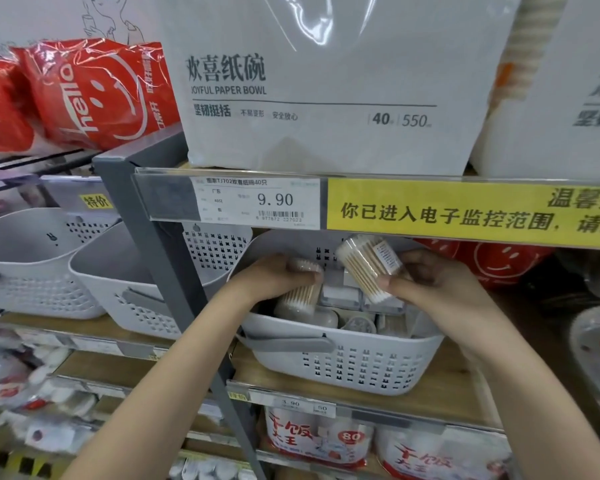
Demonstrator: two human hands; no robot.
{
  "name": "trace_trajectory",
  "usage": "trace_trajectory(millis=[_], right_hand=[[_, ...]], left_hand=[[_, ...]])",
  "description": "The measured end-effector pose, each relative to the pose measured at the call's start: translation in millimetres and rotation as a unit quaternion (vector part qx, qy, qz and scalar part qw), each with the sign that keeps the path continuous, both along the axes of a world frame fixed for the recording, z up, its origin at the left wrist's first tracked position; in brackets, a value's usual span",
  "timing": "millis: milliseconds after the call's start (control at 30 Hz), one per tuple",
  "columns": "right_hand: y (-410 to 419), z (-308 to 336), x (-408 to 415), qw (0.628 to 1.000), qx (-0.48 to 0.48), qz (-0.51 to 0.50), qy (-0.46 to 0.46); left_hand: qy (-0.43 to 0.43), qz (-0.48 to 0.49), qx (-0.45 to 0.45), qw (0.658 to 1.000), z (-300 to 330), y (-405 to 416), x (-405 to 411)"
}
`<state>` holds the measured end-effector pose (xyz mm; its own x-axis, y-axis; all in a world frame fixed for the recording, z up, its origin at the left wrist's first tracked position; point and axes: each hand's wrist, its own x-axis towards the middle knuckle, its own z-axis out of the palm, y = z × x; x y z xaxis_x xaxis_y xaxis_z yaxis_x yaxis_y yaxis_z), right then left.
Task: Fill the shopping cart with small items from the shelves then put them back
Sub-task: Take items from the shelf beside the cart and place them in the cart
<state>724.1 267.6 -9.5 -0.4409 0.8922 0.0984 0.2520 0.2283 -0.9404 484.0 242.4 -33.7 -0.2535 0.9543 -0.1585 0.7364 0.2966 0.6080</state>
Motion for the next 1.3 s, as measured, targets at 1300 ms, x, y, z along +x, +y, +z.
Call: trace_trajectory(millis=[1300], right_hand=[[-370.0,-88.4,-366.7,0.785,-0.332,0.517,0.073]], left_hand=[[-0.199,0.566,0.414,0.684,-38.1,-573.9,-138.6]])
